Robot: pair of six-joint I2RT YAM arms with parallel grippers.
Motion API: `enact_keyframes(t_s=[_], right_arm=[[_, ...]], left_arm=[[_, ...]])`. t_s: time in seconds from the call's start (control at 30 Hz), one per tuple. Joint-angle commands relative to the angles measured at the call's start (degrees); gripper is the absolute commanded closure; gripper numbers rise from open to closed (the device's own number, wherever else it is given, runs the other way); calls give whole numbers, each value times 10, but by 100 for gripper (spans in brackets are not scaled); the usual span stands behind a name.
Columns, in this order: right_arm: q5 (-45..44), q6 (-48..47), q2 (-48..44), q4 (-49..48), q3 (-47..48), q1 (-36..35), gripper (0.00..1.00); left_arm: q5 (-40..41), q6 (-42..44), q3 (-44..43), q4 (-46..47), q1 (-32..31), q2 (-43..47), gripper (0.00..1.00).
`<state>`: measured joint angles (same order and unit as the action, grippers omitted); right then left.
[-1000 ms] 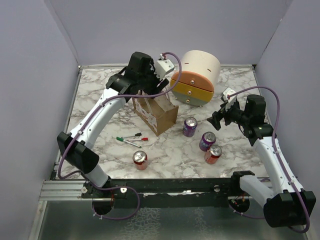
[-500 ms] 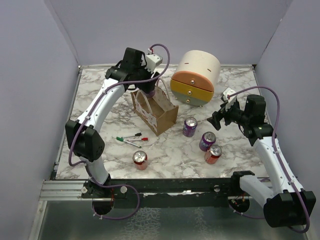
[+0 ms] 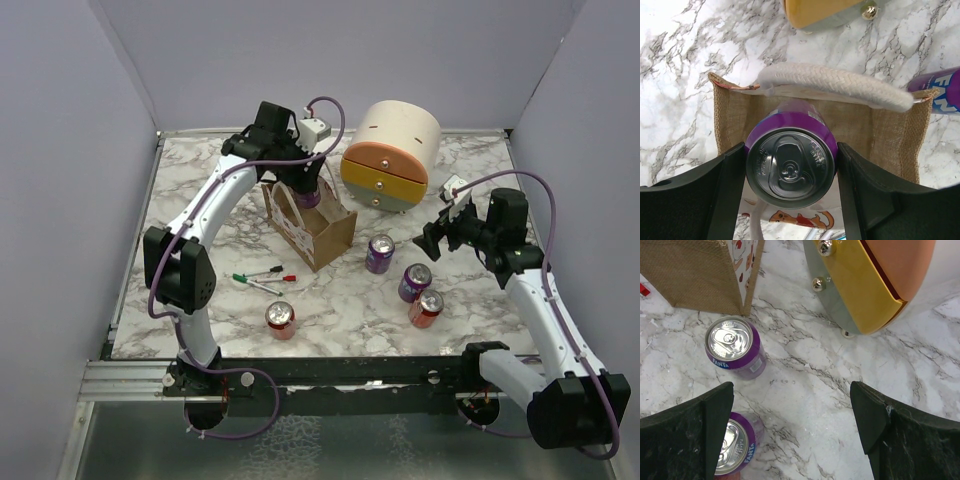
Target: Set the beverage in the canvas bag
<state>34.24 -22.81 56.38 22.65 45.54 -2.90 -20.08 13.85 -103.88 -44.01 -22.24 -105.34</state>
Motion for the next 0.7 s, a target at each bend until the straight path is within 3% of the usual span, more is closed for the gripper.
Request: enact_keyframes(t_s=[0.0,0.67], right_arm=[[16,-5,3,-6,-1,3,0],[21,-3,3,-7,-1,3,0]], left_arm=[[-10,-4,18,68,5,8,100],[8,-68,91,156,14,-26,100]])
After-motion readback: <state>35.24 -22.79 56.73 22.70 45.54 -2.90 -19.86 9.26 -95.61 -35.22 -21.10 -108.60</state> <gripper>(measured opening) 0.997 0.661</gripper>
